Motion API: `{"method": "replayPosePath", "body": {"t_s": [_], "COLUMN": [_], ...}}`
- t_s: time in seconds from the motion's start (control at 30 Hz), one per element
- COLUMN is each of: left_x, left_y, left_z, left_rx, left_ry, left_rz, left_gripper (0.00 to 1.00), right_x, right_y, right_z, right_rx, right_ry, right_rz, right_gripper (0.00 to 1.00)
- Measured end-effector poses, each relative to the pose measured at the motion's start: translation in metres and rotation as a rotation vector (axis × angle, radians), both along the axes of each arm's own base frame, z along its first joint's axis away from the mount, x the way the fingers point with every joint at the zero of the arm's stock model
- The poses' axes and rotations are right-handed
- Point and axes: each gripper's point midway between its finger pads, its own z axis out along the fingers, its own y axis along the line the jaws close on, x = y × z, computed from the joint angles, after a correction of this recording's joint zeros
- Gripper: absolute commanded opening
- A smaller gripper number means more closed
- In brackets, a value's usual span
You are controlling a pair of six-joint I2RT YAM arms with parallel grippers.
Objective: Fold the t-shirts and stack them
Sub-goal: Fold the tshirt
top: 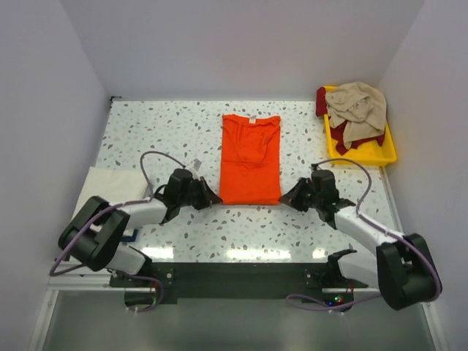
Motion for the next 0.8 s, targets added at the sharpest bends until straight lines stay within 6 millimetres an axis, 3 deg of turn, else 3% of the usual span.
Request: {"method": "replayPosePath", "body": {"t_s": [0.13, 0.37, 0.6, 0.8], "left_x": [-0.036, -0.091, -0.105, -0.106], "left_y": [0.004, 0.012, 0.015, 0.015], "left_z": [0.006, 0.015, 0.035, 0.035], "left_rx": [-0.011, -0.051, -0.09, -0.06], "left_ry": [-0.017, -0.035, -0.075, -0.036], "left_rz": [-0.035, -0.073, -0.074, -0.071], "left_gripper": [0.0, 0.0, 0.0, 0.0], "right_x": [-0.027, -0.082, -0.116, -0.12], "right_y": [-0.002, -0.003, -0.005, -0.009], "right_z": [0.019, 0.031, 0.037, 0.042], "right_rx": [0.011, 0.046, 0.064, 0.019], "right_ry": [-0.046, -0.05, -0.036, 0.027], "right_rz": [0.062, 0.158, 0.209, 0.229], "right_gripper": [0.0, 0.0, 0.0, 0.0]}}
